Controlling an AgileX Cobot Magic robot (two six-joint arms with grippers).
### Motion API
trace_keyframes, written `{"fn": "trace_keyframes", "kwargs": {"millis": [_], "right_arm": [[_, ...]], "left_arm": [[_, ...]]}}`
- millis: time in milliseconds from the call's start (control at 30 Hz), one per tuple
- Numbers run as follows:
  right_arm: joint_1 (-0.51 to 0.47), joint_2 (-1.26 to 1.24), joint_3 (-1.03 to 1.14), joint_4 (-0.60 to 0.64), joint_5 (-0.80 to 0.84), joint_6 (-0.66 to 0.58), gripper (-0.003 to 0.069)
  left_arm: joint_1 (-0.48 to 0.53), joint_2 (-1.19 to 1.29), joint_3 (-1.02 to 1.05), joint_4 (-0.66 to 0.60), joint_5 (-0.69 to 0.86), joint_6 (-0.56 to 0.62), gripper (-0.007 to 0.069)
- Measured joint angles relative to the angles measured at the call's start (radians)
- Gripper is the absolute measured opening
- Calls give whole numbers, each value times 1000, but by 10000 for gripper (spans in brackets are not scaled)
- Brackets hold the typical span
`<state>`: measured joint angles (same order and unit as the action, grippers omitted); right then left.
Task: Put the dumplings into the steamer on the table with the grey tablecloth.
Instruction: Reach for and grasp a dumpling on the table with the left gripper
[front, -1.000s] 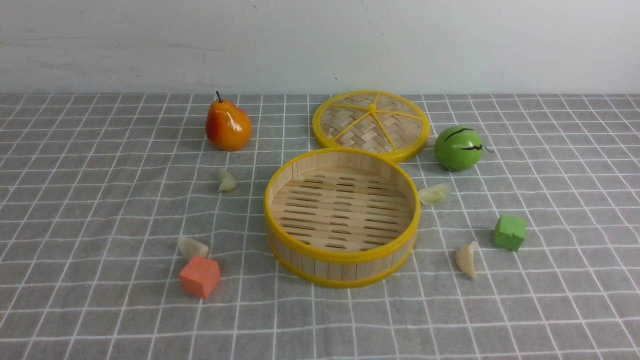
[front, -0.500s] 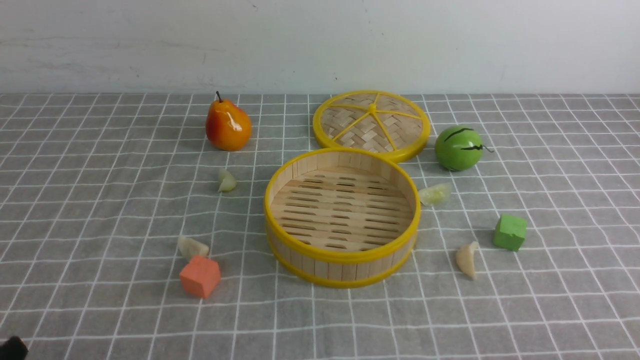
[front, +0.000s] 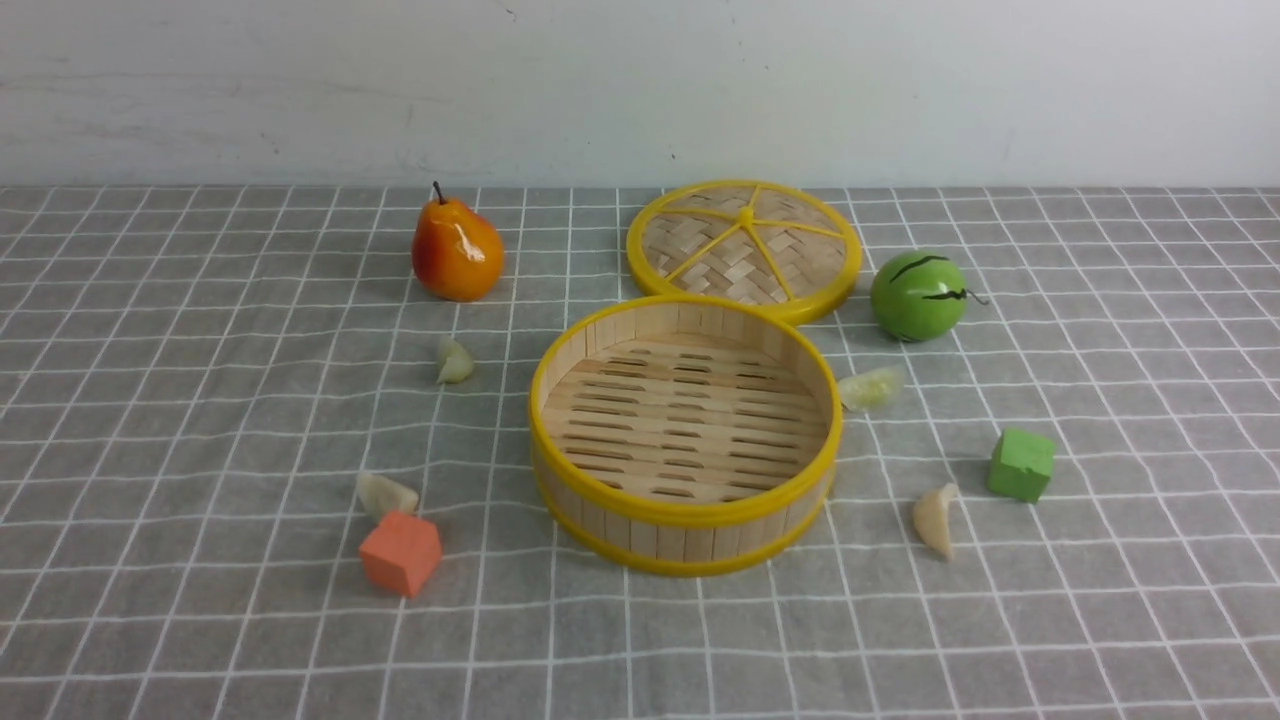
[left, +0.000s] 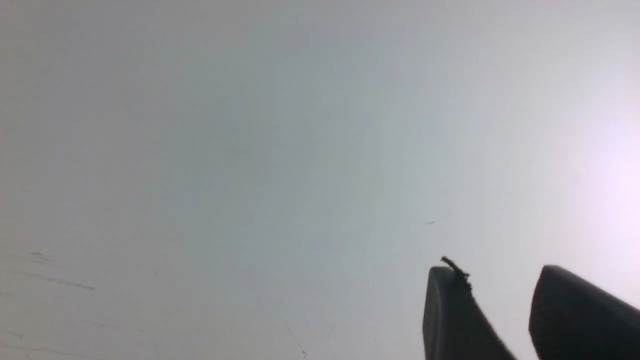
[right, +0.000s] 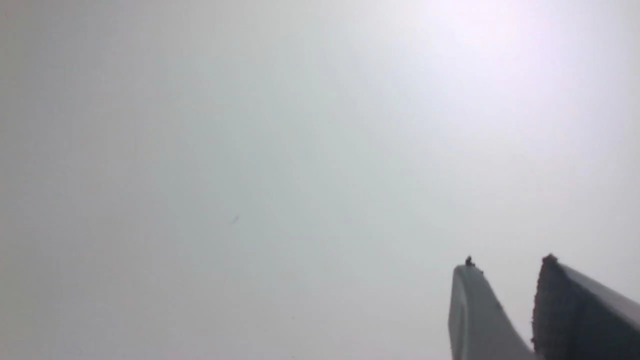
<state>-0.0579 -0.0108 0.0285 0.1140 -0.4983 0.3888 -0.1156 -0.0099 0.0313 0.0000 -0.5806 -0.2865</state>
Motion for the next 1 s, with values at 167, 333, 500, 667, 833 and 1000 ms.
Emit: {"fn": "trace_keyframes", "kwargs": {"millis": [167, 333, 500, 667, 833, 1000], "right_arm": [[0, 44, -66, -89, 62, 15, 123], [0, 204, -219, -260, 187, 15, -16], [0, 437, -345, -384, 371, 16, -6], [12, 644, -464, -379, 672, 16, -5], [103, 856, -623, -291, 1010, -95, -5], [213, 999, -670, -152, 1049, -296, -5]], "left_arm": [[0, 20, -95, -36, 38, -94, 141], [0, 204, -343, -27, 263, -167, -14], [0, 531, -554, -10, 451, -110, -14], [0, 821, -774, -8, 818, -81, -14], [0, 1143, -992, -43, 1137, -47, -14], [0, 1423, -1149, -165, 1217, -10, -14]]}}
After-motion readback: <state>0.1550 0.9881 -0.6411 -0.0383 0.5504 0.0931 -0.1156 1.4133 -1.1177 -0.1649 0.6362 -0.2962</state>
